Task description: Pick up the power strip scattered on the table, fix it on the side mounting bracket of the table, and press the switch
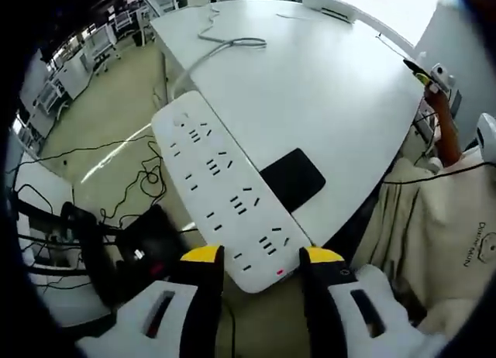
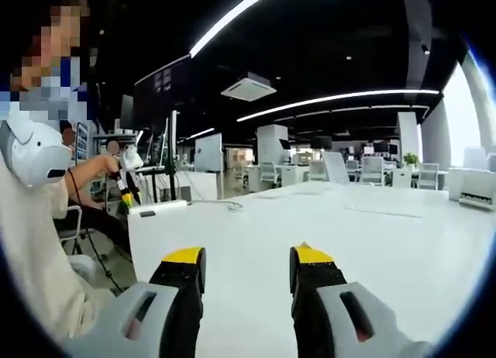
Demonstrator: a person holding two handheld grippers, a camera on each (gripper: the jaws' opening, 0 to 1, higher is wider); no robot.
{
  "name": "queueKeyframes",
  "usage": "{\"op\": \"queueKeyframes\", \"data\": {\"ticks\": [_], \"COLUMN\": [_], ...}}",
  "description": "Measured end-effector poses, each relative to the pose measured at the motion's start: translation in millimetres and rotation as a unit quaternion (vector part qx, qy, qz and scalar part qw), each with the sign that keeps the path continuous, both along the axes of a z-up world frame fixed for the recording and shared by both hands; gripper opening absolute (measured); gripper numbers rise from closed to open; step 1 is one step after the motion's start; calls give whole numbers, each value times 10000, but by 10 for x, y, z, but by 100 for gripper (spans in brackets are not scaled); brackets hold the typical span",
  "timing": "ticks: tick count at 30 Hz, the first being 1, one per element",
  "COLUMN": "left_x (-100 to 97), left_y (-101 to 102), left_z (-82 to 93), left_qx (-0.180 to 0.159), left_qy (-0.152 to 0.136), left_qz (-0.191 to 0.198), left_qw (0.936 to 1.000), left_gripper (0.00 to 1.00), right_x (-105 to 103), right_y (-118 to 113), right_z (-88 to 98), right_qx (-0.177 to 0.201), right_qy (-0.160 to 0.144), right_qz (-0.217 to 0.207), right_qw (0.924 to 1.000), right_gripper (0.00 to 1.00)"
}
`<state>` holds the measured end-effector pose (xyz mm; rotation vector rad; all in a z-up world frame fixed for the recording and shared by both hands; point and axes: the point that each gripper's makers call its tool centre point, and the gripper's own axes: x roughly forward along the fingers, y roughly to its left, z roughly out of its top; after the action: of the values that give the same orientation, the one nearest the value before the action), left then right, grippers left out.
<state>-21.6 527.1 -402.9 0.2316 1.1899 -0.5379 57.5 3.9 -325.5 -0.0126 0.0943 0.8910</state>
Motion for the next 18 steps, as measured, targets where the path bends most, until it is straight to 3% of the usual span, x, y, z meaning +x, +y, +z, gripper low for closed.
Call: {"op": "queueKeyframes", "data": {"ticks": [18], "left_x": [-8], "left_y": [-5], "left_z": [-14], "left_qx": [12], "left_qy": [56], "left_qz": [-42], "left_qw": [10000], "left_gripper": [44], "right_x": [14], "right_y": [6], "right_z": [165], "right_qx": [-181], "right_qy": [-113], "right_qz": [-4], "right_qw": [9998], "right_gripper": [39]}}
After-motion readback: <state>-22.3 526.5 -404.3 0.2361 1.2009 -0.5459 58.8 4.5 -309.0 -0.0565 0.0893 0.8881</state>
